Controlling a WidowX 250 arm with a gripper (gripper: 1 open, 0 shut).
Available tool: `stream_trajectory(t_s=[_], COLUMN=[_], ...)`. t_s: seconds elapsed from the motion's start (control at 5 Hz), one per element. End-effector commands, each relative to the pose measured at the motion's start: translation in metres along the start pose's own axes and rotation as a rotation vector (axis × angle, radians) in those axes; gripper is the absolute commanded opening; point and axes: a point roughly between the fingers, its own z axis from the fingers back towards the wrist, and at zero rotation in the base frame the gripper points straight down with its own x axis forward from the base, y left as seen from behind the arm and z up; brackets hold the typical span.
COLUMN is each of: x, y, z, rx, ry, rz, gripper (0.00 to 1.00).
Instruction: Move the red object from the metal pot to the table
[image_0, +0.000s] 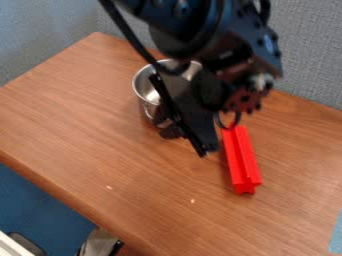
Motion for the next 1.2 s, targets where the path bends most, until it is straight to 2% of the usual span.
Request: stream_trajectory(t_s=[0.0,0.2,0.4,0.6,0.8,1.0], x=[0.004,0.005,0.006,0.008,0.014,0.011], y=[0.008,-0.006,-0.004,-0.014,-0.024,-0.014], z=[0.001,0.004,0.0,-0.007,-0.014,-0.029], rx=[-0.01,0.0,-0.003,-0.005,-0.011,-0.035], ry=[-0.02,-0.061,-0.019,0.02,0.045,-0.046], rz=[0.049,-0.036,-0.048,-0.078,-0.133,-0.245], gripper=[0.0,0.0,0.0,1.0,0.0,1.0])
